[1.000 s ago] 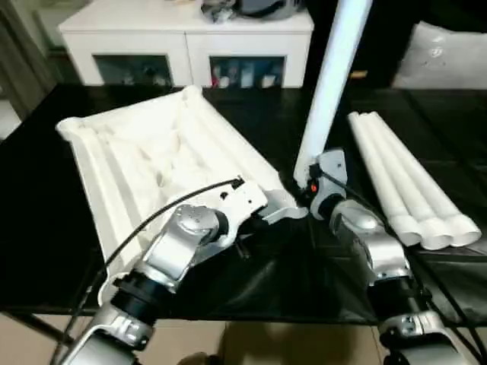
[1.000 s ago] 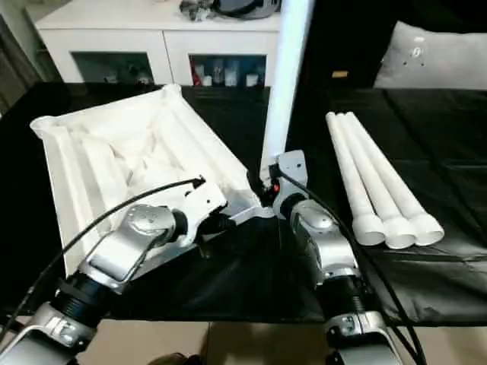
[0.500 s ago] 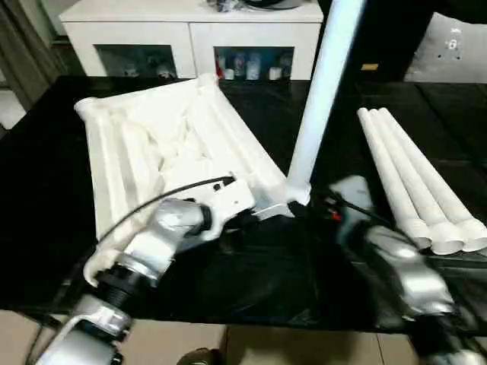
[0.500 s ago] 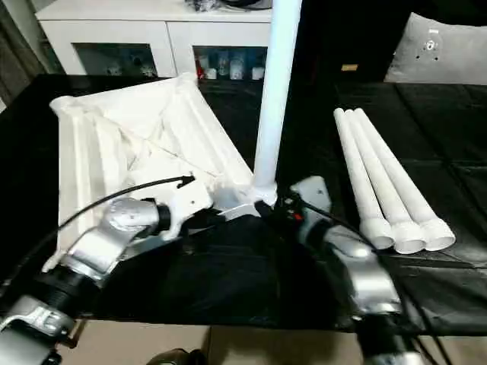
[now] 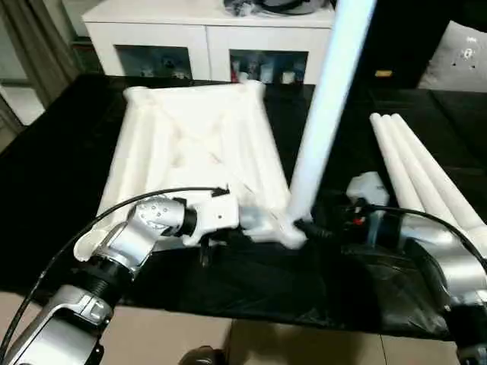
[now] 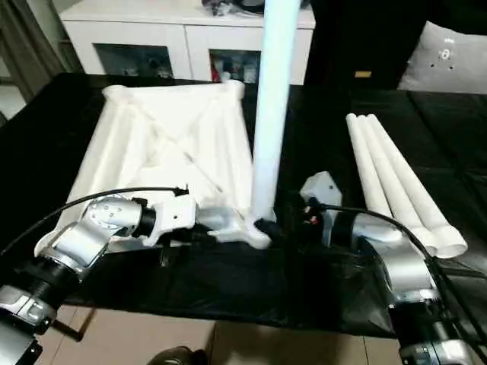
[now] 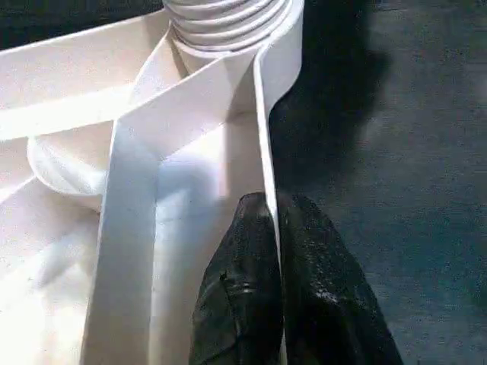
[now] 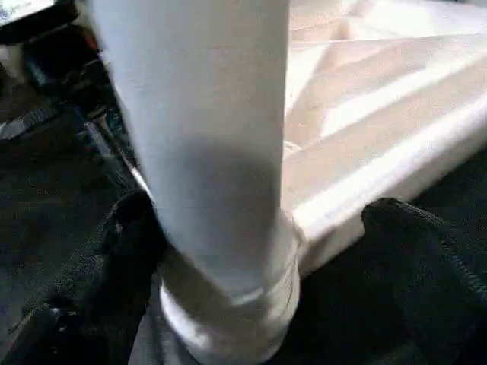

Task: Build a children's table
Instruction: Rotate leg to tighten

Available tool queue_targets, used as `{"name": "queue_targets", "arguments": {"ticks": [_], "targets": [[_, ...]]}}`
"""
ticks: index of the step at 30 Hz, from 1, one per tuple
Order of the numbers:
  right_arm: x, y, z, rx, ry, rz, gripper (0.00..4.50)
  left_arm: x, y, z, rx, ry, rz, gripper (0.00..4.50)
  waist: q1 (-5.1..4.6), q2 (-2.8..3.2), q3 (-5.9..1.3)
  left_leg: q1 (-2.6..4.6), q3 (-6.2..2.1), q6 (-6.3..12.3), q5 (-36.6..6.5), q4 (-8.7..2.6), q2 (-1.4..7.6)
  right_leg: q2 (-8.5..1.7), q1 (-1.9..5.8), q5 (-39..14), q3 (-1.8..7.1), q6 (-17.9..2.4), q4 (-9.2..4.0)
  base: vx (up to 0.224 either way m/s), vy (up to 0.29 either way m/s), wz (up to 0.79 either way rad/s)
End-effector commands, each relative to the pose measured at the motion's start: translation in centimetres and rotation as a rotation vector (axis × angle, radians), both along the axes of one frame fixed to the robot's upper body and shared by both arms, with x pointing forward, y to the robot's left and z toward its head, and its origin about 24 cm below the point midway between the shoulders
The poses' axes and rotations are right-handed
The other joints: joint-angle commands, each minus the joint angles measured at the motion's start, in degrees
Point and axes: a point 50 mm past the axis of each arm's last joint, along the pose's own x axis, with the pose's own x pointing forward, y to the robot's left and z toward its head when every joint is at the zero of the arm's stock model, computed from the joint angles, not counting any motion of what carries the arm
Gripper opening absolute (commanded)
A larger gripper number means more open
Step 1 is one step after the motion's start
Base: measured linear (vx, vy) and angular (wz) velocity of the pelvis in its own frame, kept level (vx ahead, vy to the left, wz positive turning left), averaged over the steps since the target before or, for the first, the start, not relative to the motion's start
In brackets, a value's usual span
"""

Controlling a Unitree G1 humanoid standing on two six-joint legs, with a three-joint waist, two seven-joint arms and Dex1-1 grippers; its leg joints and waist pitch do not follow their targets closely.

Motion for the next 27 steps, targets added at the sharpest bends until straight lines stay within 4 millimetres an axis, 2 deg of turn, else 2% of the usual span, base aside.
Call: {"name": "queue_targets", "arguments": {"ticks": [1,2,6,12,14,18,21,27], "targets": [[0.1,0.1,-0.1,-0.024,0.014,0.043,4.47,-0.5,-0.7,0.0,0.046,-0.004,-0.099,0.00,-0.16,-0.38,-3.65,2.85,-2.08,2.26,-17.5,-4.36,5.57,-4.59,1.09,-5.3,1.53,-15.1,-3.50,0.000,0.000,0.00],[0.1,0.2,-0.3,-0.030,0.019,0.051,4.47,-0.5,-0.8,0.0,0.047,-0.004,-0.106,0.00,-0.04,-0.55,-3.68,2.94,-2.10,1.84,-18.0,-4.39,5.55,-4.64,0.99,-6.1,1.54,-15.1,-3.49,0.000,0.000,0.00],[0.0,0.3,-0.7,-0.030,0.052,0.082,4.03,-0.5,-0.8,0.0,0.048,-0.005,-0.121,0.00,-0.03,-0.52,-3.70,2.81,-2.20,1.30,-18.2,-4.51,5.53,-4.68,1.05,-6.8,1.57,-14.5,-3.51,0.000,0.000,0.00],[-0.2,0.2,-1.3,-0.021,0.112,0.121,3.58,-0.4,-0.7,0.0,0.052,0.002,-0.133,0.00,0.11,-0.40,-4.02,2.62,-2.08,2.87,-15.2,-4.07,5.39,-4.55,1.24,-1.4,1.38,-15.6,-3.05,0.000,0.000,0.00],[-0.2,0.1,-1.4,-0.012,0.114,0.120,3.42,-0.4,-0.7,0.0,0.053,0.003,-0.134,0.00,0.24,-0.21,-4.05,2.59,-2.11,3.25,-14.9,-4.00,5.42,-4.60,1.28,-1.3,1.34,-15.8,-2.99,0.000,0.000,0.00],[-0.2,0.2,-1.5,-0.002,0.116,0.118,3.04,-0.4,-0.6,0.0,0.053,0.007,-0.135,0.00,0.22,-0.28,-3.97,2.67,-2.12,2.92,-16.0,-4.12,5.48,-4.60,1.25,-2.8,1.34,-15.8,-3.15,0.000,0.000,0.00],[-0.4,0.4,-1.8,0.006,0.123,0.125,2.90,-0.4,-0.6,-0.1,0.051,0.014,-0.137,0.00,0.20,-0.30,-3.98,2.69,-2.14,2.53,-16.3,-4.17,5.49,-4.57,1.24,-2.9,1.35,-15.9,-3.13,0.000,0.000,0.00],[-0.6,0.5,-2.0,0.015,0.137,0.136,2.80,-0.5,-0.6,-0.1,0.030,0.037,-0.132,0.00,0.22,-0.22,-4.03,2.64,-2.09,2.90,-15.6,-4.06,5.43,-4.57,1.26,-1.9,1.31,-16.1,-3.02,0.000,0.000,0.00]]}}
